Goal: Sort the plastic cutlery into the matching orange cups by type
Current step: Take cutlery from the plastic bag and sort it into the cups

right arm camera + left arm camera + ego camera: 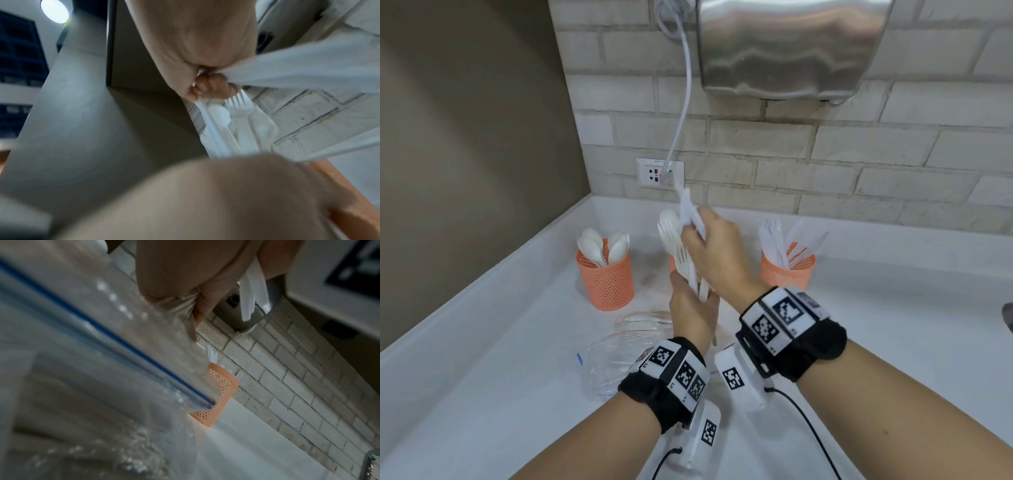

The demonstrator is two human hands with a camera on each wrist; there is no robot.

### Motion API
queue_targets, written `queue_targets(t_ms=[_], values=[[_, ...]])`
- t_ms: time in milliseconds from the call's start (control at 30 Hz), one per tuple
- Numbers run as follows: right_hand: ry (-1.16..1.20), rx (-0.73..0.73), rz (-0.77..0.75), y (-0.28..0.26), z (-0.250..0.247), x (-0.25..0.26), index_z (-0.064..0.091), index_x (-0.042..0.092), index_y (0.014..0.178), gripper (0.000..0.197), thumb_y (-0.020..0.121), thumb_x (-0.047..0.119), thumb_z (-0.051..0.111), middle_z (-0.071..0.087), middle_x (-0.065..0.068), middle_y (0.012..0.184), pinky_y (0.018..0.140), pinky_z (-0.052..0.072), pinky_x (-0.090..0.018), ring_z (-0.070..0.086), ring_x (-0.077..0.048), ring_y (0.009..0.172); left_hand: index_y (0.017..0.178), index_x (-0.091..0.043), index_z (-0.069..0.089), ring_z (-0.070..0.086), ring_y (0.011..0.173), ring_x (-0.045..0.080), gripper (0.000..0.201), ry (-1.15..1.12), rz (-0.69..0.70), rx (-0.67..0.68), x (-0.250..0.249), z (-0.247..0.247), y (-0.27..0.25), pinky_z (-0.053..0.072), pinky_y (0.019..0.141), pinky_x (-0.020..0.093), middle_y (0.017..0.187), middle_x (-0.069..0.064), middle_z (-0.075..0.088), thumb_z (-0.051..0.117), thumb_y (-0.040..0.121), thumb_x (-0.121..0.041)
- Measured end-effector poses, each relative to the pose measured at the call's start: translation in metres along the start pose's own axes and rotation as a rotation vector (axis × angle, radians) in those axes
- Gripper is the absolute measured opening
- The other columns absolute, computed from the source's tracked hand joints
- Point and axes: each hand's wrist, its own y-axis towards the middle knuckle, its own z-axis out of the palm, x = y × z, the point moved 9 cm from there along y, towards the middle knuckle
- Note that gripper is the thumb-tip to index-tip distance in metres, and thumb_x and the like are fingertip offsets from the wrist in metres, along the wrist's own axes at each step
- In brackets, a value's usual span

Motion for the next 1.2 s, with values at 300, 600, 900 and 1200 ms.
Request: queue_targets(t_ms=[300,600,900,1200], values=[[0.59,-0.257,0.23,0.03,-0.078,-0.058,0.034,0.011,0.109,0.009,0.101,0.013,0.029,0.057,-0.006,0.074,0.06,0.055,-0.033,0.059,-0.019,0.057,0.126,-0.015,0.043,0.057,0.076,0.021,0.043,-0.218,-0.042,0.015,0.011,-0.005,0.002,0.052,0.061,0.024,0.093,0.001,0.058,0.059,0.087,-0.007],[0.311,-0.455,0.094,0.045,-0.118,-0.125,0.037,0.006,0.121,0.023,0.099,0.012,0.035,0.046,0.005,0.07,0.064,0.044,-0.02,0.047,-0.008,0.063,0.083,-0.008,0.052,0.043,0.041,0.012,0.01,-0.403,-0.112,0.167,-0.001,-0.003,0.01,0.039,0.042,0.021,0.051,-0.005,0.049,0.055,0.09,-0.014],[-0.018,-0.336,0.152,0.033,-0.078,-0.152,0.046,0.003,0.124,0.048,0.083,0.019,0.066,0.048,-0.015,0.116,0.098,0.037,-0.033,0.046,-0.024,0.111,0.091,-0.004,0.062,0.056,0.049,0.01,0.007,-0.572,-0.201,0.285,0.002,-0.012,0.024,0.05,0.05,0.02,0.062,0.001,0.062,0.058,0.089,-0.01],[-0.43,0.304,-0.01,0.018,0.038,-0.097,0.056,0.013,0.119,0.033,0.087,0.008,0.052,0.046,-0.014,0.119,0.093,0.044,-0.042,0.048,-0.032,0.111,0.09,-0.004,0.064,0.064,0.055,0.008,0.012,-0.674,-0.305,0.406,0.001,-0.013,0.019,0.054,0.054,0.019,0.068,0.0,0.072,0.052,0.09,-0.006]])
